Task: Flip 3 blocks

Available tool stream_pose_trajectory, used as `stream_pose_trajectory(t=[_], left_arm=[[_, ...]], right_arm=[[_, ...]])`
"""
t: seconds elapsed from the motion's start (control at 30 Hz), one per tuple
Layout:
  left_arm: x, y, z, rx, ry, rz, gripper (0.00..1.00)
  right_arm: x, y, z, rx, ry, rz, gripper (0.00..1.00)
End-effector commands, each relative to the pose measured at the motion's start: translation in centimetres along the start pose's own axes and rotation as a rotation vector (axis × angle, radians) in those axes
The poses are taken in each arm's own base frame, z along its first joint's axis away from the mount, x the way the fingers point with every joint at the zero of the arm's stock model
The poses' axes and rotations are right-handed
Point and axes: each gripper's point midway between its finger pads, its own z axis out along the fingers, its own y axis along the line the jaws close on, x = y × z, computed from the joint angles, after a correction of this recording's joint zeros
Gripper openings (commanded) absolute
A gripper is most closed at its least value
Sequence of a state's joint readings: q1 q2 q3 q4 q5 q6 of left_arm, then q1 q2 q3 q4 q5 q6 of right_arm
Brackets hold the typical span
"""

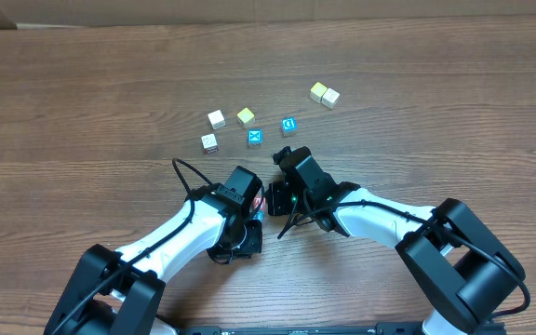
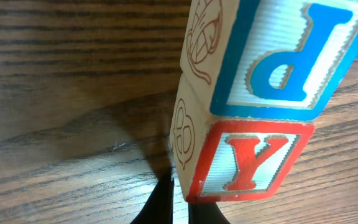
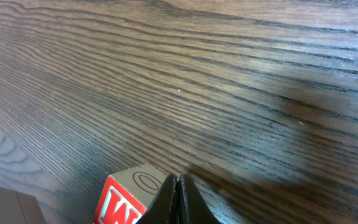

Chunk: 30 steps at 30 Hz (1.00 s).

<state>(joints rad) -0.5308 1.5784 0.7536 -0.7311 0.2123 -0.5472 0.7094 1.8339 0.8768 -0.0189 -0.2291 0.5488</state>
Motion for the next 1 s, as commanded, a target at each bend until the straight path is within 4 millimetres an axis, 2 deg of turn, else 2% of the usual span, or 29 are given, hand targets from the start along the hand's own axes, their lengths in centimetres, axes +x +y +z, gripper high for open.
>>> stream_pose_trajectory(t=[0.0, 0.97], left_arm=[[-0.65, -0.38, -0.24, -0.001, -0.023, 0.004, 0.04], [-0.95, -0.82, -0.25, 0.019, -0.033, 0.010, 0.04]], right_arm=[[-0.29, 0.40, 0.20, -0.011, -0.004, -0.012, 0.04], [-0.12, 0.82, 0.19, -0.035, 0.007, -0.032, 0.04]])
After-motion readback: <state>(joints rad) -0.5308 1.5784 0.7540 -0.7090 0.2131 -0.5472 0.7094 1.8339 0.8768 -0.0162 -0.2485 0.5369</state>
